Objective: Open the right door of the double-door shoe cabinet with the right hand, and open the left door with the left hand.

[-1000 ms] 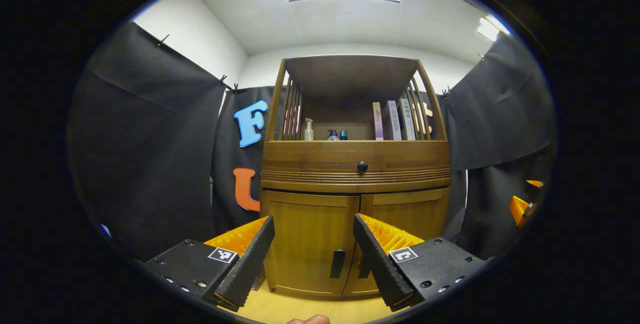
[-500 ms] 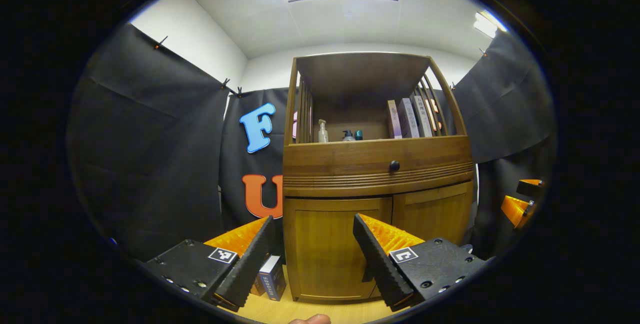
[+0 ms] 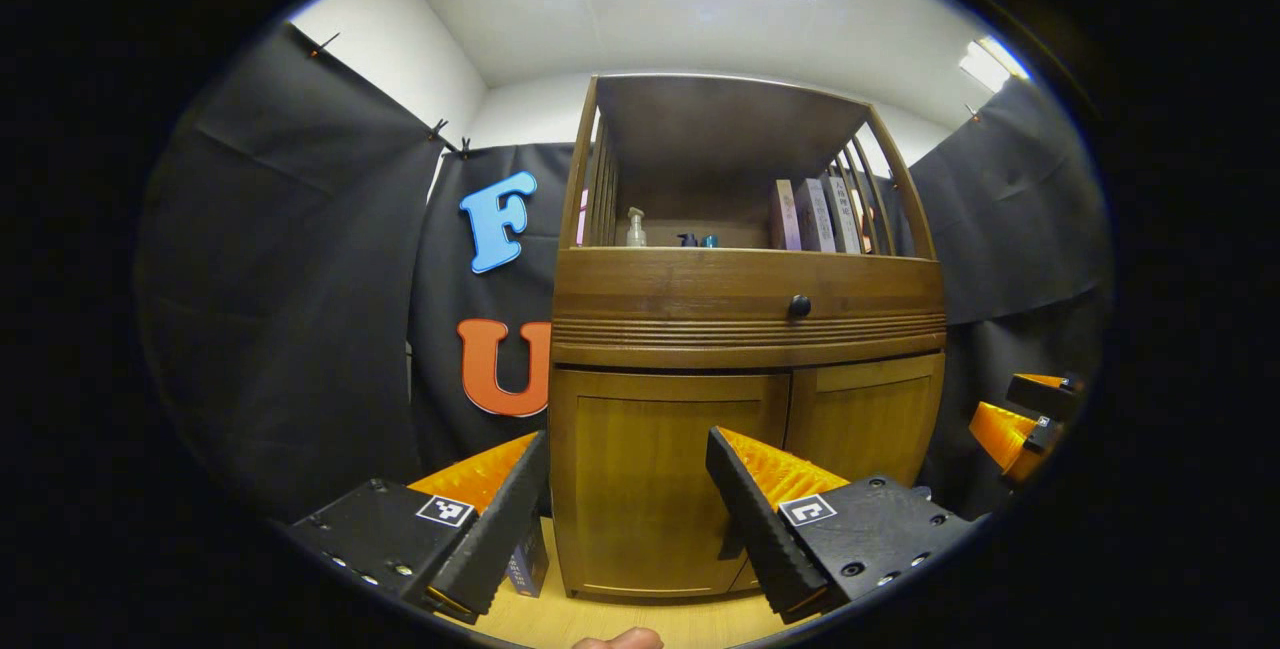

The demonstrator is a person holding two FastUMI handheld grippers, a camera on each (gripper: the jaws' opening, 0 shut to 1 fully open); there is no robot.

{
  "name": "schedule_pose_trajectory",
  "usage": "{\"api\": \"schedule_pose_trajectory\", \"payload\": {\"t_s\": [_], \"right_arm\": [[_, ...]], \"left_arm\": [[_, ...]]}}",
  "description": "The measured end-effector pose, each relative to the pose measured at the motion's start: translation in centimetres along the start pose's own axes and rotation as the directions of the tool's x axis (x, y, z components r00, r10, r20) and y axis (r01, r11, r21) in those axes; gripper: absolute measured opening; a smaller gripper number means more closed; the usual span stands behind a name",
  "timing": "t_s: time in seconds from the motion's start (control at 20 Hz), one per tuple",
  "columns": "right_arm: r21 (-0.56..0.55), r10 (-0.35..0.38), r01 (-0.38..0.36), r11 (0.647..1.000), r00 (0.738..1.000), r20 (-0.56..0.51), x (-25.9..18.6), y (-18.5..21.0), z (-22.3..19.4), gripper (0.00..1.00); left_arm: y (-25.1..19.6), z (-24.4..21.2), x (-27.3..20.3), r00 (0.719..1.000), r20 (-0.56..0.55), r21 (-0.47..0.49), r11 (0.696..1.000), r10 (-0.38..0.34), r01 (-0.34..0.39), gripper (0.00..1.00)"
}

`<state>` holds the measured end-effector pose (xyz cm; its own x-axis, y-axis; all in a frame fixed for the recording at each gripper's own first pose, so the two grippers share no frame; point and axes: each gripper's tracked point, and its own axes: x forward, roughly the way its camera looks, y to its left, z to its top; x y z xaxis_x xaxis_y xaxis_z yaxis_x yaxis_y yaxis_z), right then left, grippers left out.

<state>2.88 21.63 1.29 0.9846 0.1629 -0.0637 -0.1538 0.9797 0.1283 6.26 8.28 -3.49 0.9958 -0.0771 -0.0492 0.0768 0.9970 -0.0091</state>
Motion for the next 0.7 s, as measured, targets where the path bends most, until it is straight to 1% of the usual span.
{"api": "schedule_pose_trajectory", "payload": {"t_s": [0.05, 0.1, 0.2, 0.25, 0.3, 0.35, 0.4, 0.45, 0.55, 0.6, 0.65, 0.7], "right_arm": [[0.002, 0.012, -0.012, 1.0, 1.0, -0.003, 0.1, 0.2, -0.1, 0.98], [0.01, 0.03, -0.03, 1.0, 1.0, -0.005, 0.4, 0.8, -0.3, 0.96], [0.024, 0.049, -0.049, 0.999, 0.999, -0.021, 1.5, 2.3, -1.2, 0.98], [0.027, 0.056, -0.055, 0.998, 0.998, -0.035, 2.1, 2.6, -2.2, 0.98], [0.029, 0.065, -0.064, 0.998, 0.997, -0.052, 2.6, 3.1, -2.9, 0.96], [0.029, 0.077, -0.075, 0.997, 0.995, -0.07, 3.1, 3.5, -3.5, 0.96], [0.032, 0.09, -0.087, 0.996, 0.992, -0.084, 3.7, 4.0, -4.0, 0.98], [0.033, 0.101, -0.098, 0.995, 0.991, -0.093, 4.4, 4.5, -4.5, 0.96], [0.032, 0.118, -0.115, 0.993, 0.987, -0.108, 5.6, 5.5, -5.4, 0.96], [0.033, 0.122, -0.119, 0.992, 0.986, -0.116, 6.0, 5.9, -5.9, 0.96], [0.035, 0.128, -0.125, 0.992, 0.984, -0.124, 6.6, 6.5, -6.5, 0.96], [0.034, 0.132, -0.128, 0.991, 0.982, -0.136, 7.3, 7.0, -7.2, 0.96]], "left_arm": [[0.0, -0.5, 0.1, 1.0, -0.006, 0.0, 1.0, -0.003, 0.003, 0.95], [0.0, -0.8, 0.0, 1.0, -0.013, 0.003, 1.0, -0.004, 0.004, 1.0], [0.1, -1.3, -0.1, 1.0, -0.031, 0.009, 1.0, -0.002, 0.002, 1.0], [0.2, -1.5, -0.1, 0.999, -0.033, 0.011, 1.0, 0.002, -0.002, 0.95], [0.4, -1.6, -0.3, 0.999, -0.034, 0.013, 1.0, 0.01, -0.009, 1.0], [0.8, -1.5, -0.5, 0.999, -0.028, 0.015, 1.0, 0.02, -0.02, 1.0], [1.2, -1.6, -0.6, 0.999, -0.023, 0.016, 0.999, 0.033, -0.032, 0.95], [1.7, -1.7, -0.8, 0.999, -0.02, 0.015, 0.999, 0.045, -0.045, 0.95], [2.4, -2.1, -1.0, 0.998, -0.027, 0.005, 0.998, 0.061, -0.061, 0.95], [2.8, -2.4, -1.1, 0.997, -0.035, 0.001, 0.998, 0.068, -0.068, 1.0], [3.2, -2.5, -1.2, 0.996, -0.037, 0.0, 0.997, 0.077, -0.077, 0.95], [3.8, -2.7, -1.4, 0.995, -0.04, 0.003, 0.996, 0.09, -0.09, 0.95]]}}
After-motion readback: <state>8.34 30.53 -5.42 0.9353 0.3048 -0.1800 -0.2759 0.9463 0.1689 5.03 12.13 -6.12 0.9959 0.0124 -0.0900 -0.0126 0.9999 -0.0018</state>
